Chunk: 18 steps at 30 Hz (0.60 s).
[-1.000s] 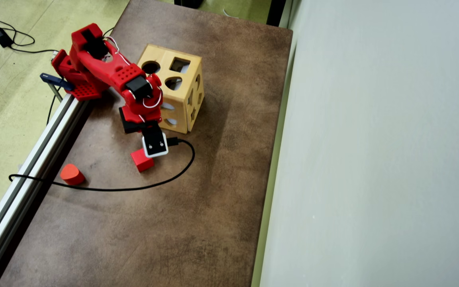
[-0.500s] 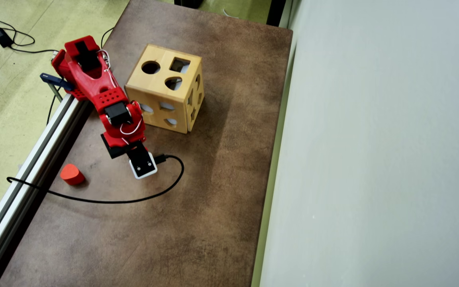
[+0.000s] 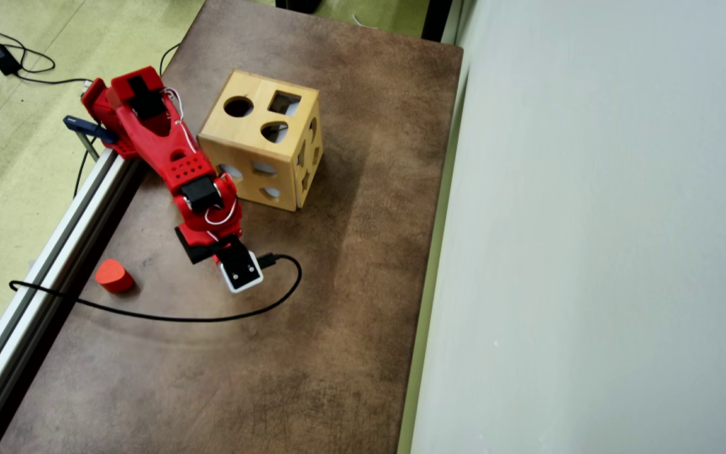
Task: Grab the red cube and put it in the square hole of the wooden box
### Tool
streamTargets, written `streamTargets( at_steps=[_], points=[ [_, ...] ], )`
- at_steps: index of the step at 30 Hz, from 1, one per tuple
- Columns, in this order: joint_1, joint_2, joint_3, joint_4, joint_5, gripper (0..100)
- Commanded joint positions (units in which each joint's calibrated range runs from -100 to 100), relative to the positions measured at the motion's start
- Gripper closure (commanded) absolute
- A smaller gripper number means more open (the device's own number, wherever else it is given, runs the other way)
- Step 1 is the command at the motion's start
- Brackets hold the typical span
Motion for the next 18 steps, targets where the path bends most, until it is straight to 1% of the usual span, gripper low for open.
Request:
streamTargets(
  at_steps=[1, 5, 7, 13, 16, 18],
  points=[
    [-0.5, -1.2, 1.1, -0.5, -0.2, 97],
    [-0.5, -1.9, 2.1, 0.1, -1.7, 95],
    [-0.5, -1.9, 2.1, 0.2, -2.4, 91],
    [0.5, -3.4, 2.3, 0.4, -2.2, 71],
    [1.9, -4.0, 2.3, 0.9, -2.2, 67],
    [2.5, -4.0, 2.3, 2.6, -2.1, 66]
  ],
)
